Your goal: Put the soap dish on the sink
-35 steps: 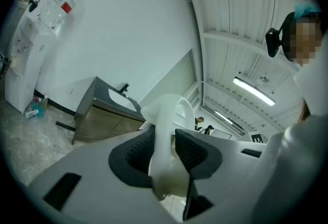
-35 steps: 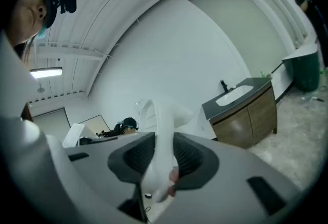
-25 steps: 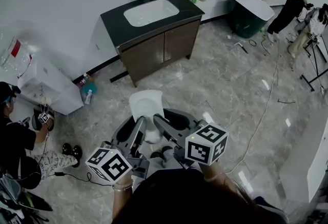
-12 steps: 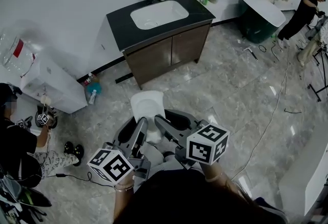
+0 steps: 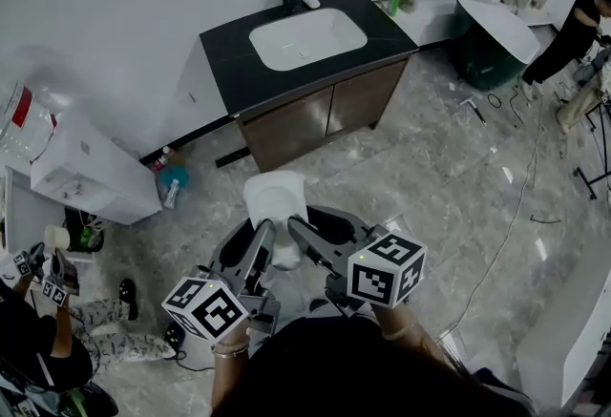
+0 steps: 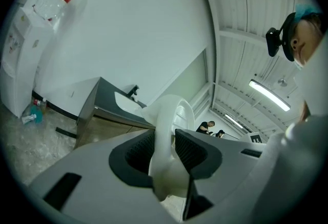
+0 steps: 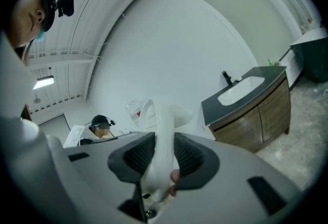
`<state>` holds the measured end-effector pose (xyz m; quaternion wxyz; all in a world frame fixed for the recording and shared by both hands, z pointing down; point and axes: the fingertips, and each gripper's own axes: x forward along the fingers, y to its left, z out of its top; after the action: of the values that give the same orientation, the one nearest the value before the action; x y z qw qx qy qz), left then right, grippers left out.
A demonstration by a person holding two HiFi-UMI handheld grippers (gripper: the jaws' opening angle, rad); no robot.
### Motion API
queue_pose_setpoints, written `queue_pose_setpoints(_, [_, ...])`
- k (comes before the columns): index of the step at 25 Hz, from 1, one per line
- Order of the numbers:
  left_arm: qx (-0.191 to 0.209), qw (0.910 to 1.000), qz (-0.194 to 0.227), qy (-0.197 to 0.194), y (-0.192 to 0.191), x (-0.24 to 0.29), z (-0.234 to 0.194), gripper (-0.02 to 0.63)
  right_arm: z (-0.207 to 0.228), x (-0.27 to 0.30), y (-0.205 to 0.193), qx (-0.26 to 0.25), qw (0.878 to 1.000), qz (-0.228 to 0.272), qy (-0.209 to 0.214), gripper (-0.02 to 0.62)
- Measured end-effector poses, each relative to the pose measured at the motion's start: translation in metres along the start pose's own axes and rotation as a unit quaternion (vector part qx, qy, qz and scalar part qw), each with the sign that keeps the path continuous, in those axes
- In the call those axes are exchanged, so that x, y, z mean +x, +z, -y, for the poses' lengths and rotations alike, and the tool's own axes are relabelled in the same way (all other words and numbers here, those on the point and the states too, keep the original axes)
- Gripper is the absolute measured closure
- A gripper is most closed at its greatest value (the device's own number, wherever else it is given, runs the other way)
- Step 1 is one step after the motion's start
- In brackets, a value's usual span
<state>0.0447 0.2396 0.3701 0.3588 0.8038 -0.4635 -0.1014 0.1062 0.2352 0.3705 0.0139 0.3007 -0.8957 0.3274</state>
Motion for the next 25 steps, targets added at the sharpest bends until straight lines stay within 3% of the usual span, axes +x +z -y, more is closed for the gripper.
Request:
queue_pose_setpoints(11, [0.014, 0.9991, 0.009, -0.038, 0.119, 0.065, -0.073, 0.489, 0.024, 0.122, 0.086, -0.026, 0.999, 0.025, -0.020, 0.482])
queue_pose_setpoints(18, [-0.002, 0.9994, -0.007, -0.035, 0.133, 0.096, -0.104, 0.488, 0.052, 0.156, 0.096, -0.011, 0.999, 0.014, -0.036, 0.482])
queue_pose_setpoints(25, [-0.013, 0.9997, -0.004, -0.018, 0.161, 0.146, -0.145, 0.489, 0.094, 0.207, 0.122, -0.004, 1.000, -0.003, -0.027, 0.482])
